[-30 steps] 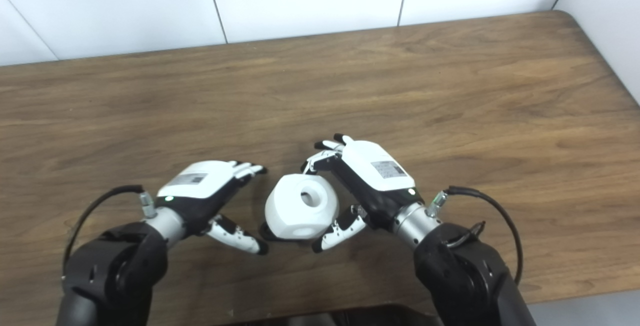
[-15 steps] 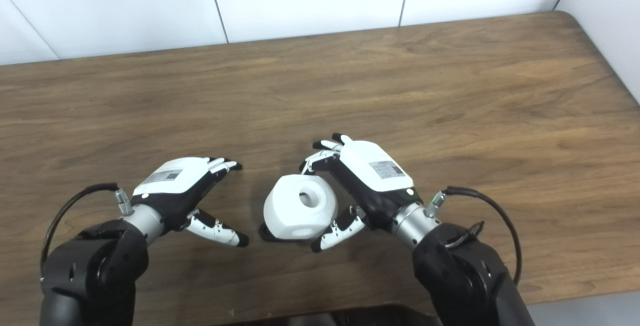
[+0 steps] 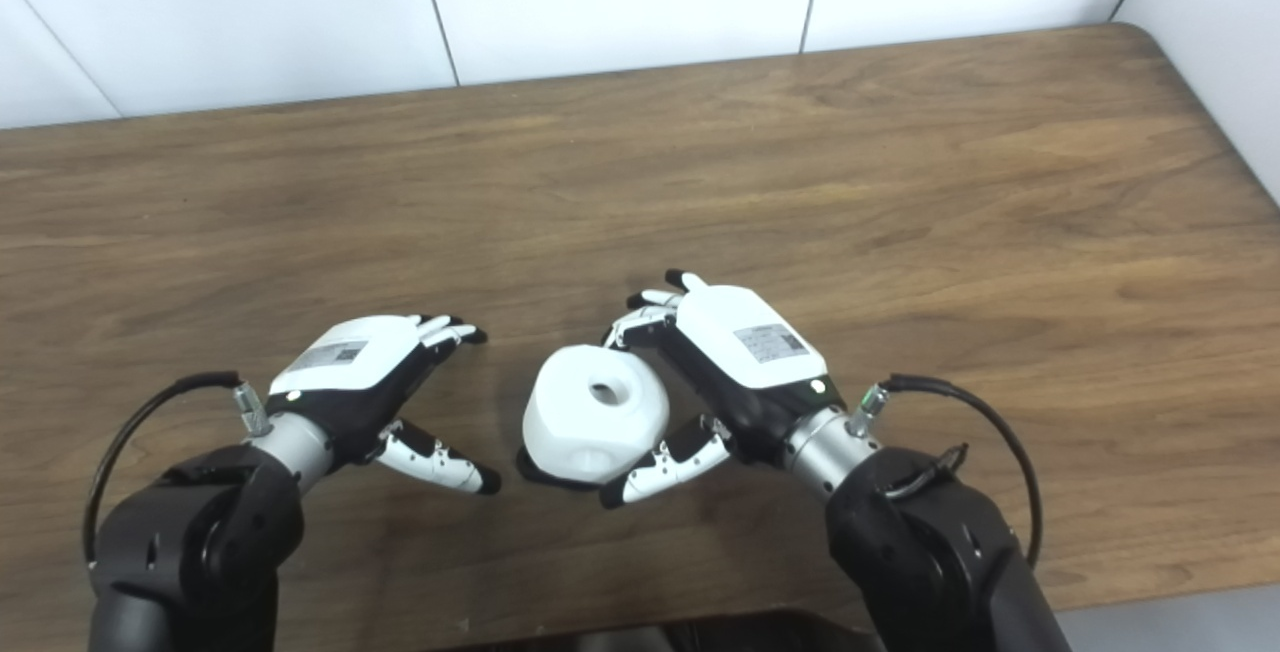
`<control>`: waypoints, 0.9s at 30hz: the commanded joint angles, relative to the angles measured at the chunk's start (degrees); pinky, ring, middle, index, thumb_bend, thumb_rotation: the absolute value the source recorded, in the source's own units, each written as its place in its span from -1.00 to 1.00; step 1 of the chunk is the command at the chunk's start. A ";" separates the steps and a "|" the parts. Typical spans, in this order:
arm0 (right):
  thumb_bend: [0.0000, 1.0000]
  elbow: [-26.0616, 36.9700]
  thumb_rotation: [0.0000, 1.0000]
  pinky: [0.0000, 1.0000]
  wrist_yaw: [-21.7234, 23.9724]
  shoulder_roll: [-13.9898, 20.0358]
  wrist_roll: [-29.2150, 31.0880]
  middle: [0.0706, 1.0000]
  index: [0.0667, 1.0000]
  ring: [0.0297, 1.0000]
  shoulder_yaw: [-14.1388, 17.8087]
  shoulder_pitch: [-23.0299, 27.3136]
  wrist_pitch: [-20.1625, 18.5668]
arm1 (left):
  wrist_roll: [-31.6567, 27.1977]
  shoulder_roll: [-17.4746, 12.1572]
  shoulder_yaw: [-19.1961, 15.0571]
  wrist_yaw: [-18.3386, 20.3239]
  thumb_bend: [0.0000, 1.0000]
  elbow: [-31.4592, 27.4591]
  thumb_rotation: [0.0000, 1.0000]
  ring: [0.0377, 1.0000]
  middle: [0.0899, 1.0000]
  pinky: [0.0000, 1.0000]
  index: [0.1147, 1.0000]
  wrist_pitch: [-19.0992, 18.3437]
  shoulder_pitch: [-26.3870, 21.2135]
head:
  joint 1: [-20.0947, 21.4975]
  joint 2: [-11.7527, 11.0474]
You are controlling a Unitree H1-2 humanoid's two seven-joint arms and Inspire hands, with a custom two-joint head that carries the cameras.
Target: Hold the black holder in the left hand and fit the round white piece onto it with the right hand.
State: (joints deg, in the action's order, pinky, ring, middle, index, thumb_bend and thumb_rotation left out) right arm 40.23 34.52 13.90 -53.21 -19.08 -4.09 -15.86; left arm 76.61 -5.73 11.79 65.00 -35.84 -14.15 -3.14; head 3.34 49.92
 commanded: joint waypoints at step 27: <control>0.93 -0.36 -0.12 1.00 -0.13 0.43 -1.85 0.62 0.38 0.86 2.31 0.82 5.33 | 2.08 0.72 3.65 -12.52 1.00 9.57 -0.18 0.95 0.90 1.00 0.79 1.36 2.94 | -0.65 -0.54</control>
State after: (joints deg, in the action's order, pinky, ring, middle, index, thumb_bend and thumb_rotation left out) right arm 38.59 35.33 14.31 -55.37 -17.49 -4.69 -11.97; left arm 78.24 -4.33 15.18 50.96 -29.42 -12.62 -0.98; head 2.64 49.31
